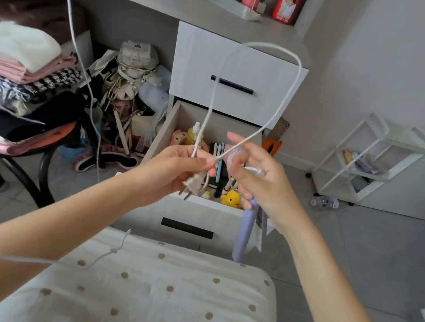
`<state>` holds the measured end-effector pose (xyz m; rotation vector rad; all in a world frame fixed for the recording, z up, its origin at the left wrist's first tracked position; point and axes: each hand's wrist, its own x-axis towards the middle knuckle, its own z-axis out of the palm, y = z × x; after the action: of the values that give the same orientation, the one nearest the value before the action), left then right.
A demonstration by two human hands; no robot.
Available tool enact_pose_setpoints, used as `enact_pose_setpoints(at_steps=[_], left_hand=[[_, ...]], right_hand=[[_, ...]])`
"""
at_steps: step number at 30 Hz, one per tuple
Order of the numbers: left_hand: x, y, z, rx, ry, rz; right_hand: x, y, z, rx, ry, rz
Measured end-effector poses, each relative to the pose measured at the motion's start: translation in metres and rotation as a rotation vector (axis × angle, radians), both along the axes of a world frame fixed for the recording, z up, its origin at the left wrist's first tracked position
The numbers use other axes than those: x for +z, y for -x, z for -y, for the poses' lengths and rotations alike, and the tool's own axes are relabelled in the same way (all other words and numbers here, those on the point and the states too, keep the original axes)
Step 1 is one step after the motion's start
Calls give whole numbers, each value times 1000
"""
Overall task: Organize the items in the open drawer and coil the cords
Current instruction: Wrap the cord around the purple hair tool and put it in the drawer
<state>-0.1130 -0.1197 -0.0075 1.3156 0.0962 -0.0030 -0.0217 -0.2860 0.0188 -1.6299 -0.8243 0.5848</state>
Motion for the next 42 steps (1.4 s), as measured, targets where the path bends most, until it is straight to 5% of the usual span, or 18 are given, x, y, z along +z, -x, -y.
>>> enact_pose_setpoints(at_steps=[16,23,27,30,32,36,42], left_hand=[[-12,1,1,161,-199,-189],[-24,5,-13,196,-276,-249],[-29,8,-17,149,-554,-315],[-18,14,-10,102,-461,-291],[-13,10,-6,139,-403,-201],[14,2,7,583,-278,82],[40,5,6,615,-620,355]], right_hand=[[0,2,-4,-239,-148,89],[7,-3,6,-188,-46,132],[18,0,14,4,81,126],[28,4,17,77,87,145],[33,4,17,86,-1,129],[39,-4,13,-6,-131,45],[45,-6,12,-87,-364,-220]])
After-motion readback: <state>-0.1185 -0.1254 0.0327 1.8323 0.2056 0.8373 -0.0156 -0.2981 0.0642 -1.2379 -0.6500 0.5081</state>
